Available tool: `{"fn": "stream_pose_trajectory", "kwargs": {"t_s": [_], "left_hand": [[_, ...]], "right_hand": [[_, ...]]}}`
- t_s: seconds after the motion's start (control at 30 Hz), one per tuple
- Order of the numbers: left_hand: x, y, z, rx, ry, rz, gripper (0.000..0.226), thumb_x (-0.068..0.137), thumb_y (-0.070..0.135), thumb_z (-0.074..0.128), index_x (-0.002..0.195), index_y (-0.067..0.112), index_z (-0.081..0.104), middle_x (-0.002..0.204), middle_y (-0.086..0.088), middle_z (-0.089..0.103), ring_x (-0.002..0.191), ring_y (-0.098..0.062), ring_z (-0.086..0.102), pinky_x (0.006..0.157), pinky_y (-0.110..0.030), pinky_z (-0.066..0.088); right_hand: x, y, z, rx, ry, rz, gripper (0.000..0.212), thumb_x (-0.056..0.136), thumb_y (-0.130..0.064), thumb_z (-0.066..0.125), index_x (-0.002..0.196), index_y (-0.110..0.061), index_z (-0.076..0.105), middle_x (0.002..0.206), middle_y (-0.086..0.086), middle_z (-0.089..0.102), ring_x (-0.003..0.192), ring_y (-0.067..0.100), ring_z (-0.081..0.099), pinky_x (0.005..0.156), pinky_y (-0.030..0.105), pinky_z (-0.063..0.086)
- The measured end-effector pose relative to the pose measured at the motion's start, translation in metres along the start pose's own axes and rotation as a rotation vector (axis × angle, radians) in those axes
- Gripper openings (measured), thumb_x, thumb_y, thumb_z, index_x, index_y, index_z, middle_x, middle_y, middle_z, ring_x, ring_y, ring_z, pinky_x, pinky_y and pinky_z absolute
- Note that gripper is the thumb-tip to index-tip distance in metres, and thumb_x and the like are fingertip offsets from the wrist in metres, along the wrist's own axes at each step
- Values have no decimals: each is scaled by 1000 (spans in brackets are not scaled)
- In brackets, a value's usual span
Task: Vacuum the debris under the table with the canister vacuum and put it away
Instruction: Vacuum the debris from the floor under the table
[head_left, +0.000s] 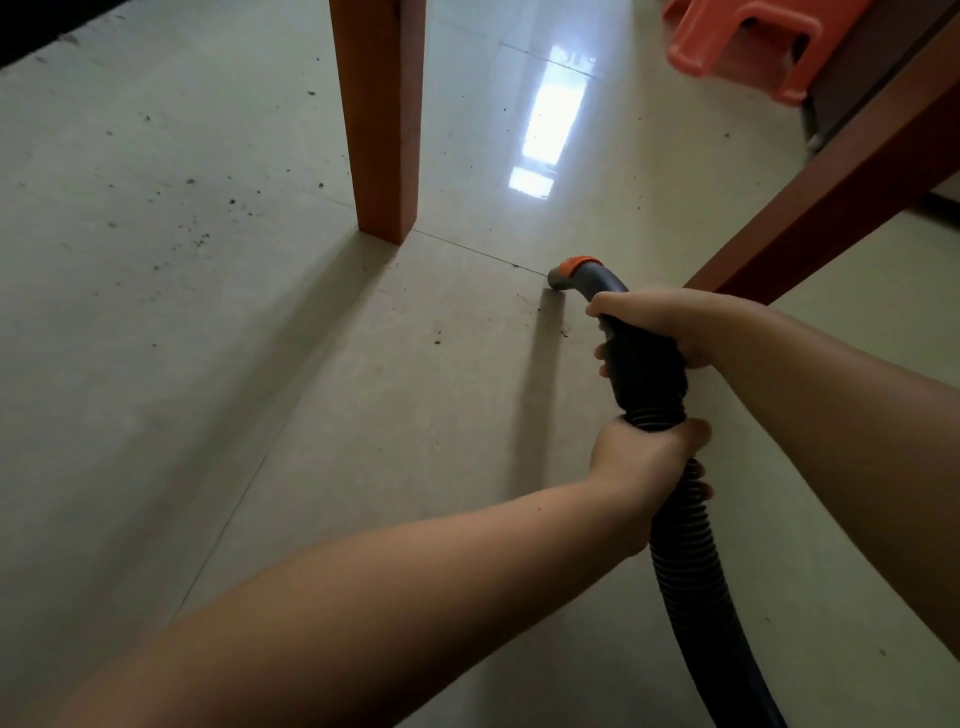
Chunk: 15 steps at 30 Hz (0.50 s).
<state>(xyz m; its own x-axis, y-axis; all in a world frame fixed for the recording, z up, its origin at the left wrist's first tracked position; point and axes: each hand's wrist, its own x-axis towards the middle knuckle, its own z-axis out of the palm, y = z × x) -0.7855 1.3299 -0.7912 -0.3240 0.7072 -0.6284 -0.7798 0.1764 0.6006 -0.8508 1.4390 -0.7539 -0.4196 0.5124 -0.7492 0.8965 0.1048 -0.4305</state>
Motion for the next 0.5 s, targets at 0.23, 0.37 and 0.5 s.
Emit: {"fn": "stream_pose_trajectory", "kwargs": {"t_s": [0.23,0.37,0.5], "left_hand": [[1,5,-36,-6,139,48,12,87,13,63,93,7,55,70,-8,57,54,-20,58,58,-29,53],[-8,2,-29,36,72,22,15,86,13,64,95,8,53,72,-8,55,54,-20,57,52,-25,53],[-23,-14,-2,93,-66,-37,14,86,13,63,90,11,50,73,-6,54,56,-18,57,49,-23,53]], "right_hand": [[12,-19,40,78,-44,-158,40,94,-32,54,122,-6,41,82,13,65,60,23,66,45,27,56],[8,-6,30,110,-42,-93,37,93,-34,55,116,-6,46,80,11,65,59,21,66,43,25,54],[-14,31,4,154,61,-14,45,92,-35,58,123,-4,50,82,11,66,63,21,67,46,26,52]]}}
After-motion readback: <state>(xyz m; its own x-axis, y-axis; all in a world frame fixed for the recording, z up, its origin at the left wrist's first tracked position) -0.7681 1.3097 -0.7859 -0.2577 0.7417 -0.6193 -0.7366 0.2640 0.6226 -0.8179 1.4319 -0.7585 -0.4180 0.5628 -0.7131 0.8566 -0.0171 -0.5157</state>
